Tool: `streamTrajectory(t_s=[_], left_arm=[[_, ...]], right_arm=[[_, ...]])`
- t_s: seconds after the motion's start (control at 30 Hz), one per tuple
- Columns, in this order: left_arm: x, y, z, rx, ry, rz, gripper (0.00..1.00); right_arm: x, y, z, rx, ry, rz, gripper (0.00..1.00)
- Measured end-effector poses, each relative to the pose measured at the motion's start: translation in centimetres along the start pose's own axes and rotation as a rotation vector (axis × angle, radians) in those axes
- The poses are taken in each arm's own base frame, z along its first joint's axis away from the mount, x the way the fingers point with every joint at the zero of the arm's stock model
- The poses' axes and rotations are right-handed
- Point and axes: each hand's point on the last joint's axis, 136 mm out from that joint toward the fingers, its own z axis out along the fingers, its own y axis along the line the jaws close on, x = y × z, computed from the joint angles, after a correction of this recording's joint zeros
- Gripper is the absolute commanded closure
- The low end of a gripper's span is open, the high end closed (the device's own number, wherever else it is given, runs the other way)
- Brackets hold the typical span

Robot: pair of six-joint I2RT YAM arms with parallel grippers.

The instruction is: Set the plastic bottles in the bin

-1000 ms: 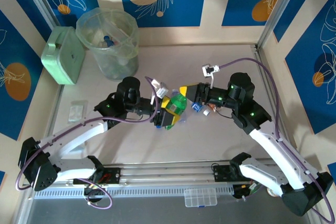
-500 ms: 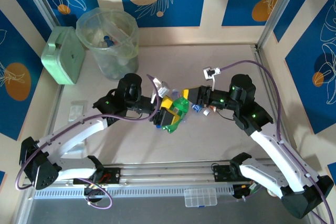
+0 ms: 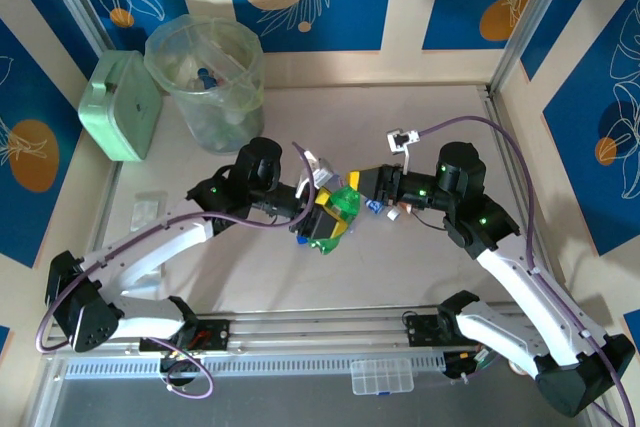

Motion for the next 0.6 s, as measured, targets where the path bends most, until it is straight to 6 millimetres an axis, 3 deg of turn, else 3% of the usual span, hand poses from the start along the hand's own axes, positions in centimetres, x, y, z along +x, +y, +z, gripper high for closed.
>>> streamTrajectory(t_s=[0.2,0.53,0.6], left_arm=[[0.12,0.03,0.01,-0.003,0.012,-0.003,0.39],[-0.03,0.42,0.1,-0.025,0.007,0.001,0.52],[-0.12,0.55,0.09,-0.033,0.003,0.004,0.56]], right_arm=[[0.07,-0.12,0.0,0.005,0.002,-0.007,0.9],[0.34,-0.18,-0.64,0.031,-0.004,-0.016,0.36],[0.33,-0.04,-0.96,0.038,-0.01,-0.025,0.3]])
